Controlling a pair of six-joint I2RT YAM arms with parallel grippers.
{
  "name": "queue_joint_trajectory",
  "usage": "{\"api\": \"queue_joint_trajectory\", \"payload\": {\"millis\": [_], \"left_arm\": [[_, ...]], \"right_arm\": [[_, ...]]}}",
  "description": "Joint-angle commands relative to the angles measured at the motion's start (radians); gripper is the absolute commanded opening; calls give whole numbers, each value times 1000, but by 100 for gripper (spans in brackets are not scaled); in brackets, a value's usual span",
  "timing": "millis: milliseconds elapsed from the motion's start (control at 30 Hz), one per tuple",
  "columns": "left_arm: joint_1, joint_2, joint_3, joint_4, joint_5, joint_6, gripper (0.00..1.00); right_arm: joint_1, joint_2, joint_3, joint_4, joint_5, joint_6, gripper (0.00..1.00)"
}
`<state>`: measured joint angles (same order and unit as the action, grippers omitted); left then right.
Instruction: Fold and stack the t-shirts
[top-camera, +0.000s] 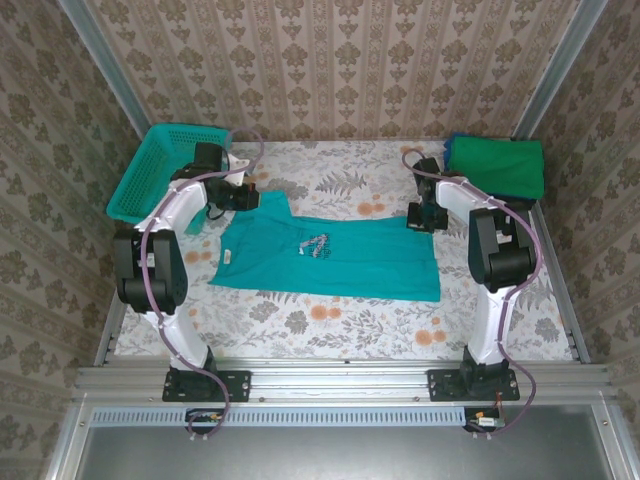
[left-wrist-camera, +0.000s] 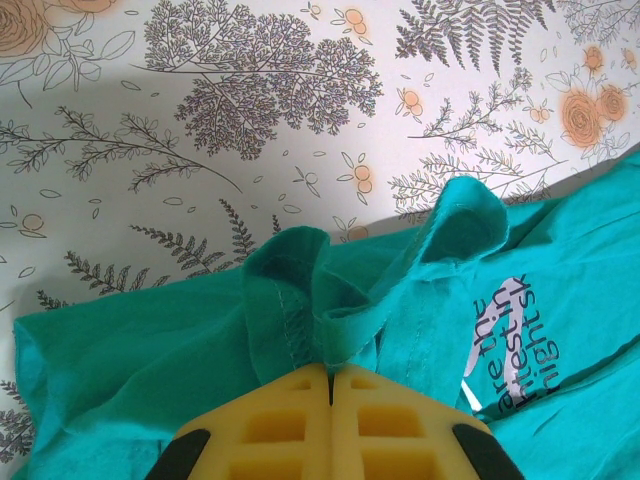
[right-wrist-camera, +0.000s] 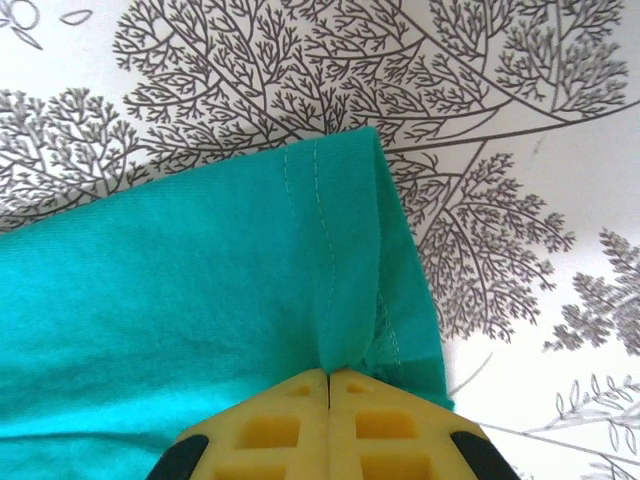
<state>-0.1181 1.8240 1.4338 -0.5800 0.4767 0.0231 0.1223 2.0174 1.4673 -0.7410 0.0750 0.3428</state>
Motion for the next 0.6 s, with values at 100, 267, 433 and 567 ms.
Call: {"api": "queue_joint_trajectory", "payload": {"millis": [100,267,433,567], "left_arm": [[24,-40,77,-10,32,-37,0],[24,26,234,-50,36,-30,0],[24,97,352,-88,66,-17,0],[25,138,396,-126,63,3,0]], "right_arm": [[-5,-126,74,-59,20,-7,0],[-31,-53,206,-105,-11,-15,0],[-70,6,326,-138,-71,-18,0],[-82,63,436,-190,-101,-42,0]]}}
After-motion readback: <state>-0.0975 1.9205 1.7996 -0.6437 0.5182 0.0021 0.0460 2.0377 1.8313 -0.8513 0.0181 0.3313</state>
